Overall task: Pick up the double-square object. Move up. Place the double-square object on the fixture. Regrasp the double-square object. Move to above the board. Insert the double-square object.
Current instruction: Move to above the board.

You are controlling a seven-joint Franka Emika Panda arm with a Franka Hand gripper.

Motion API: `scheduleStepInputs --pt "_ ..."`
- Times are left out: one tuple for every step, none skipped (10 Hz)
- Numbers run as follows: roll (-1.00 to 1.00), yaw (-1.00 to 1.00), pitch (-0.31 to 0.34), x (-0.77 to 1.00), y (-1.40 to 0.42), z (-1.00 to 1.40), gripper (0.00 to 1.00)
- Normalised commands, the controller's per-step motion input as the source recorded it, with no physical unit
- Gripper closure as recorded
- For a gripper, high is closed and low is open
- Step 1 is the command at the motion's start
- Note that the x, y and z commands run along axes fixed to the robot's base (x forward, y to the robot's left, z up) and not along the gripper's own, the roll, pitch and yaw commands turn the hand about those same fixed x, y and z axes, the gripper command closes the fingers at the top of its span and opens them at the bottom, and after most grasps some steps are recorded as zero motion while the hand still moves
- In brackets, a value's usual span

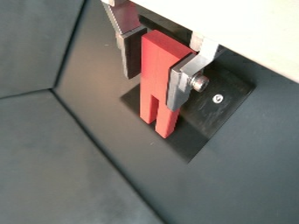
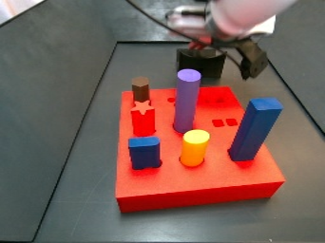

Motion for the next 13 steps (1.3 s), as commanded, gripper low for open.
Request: scheduleStepInputs --pt "0.05 -0.1 0.155 -0.03 0.08 1.0 1.0" --pt "0.0 -0.04 0.189 -0.03 0.08 1.0 1.0" --pt "-0.03 0.02 0.207 -0.03 0.07 1.0 1.0" --pt "-0.05 0.07 0.201 -0.03 0.07 1.0 1.0" --pt "-0.06 0.1 0.179 -0.03 0.06 1.0 1.0" --pt "-0.06 0.13 0.151 -0.03 0.06 1.0 1.0" --pt "-0.06 0.15 0.118 -0.03 0.06 1.0 1.0" --pt "-0.05 0.15 0.094 -0.02 0.05 1.0 1.0" --pt "-0.05 0.15 0.079 -0.02 0.05 1.0 1.0" --pt "-0.04 0.13 0.049 -0.02 0.04 1.0 1.0" --pt "-0.04 0.12 0.033 -0.01 0.03 1.0 1.0" --pt "-0.04 0.1 0.025 -0.01 0.03 1.0 1.0" --pt "-0.04 0.09 0.022 -0.01 0.02 1.0 1.0"
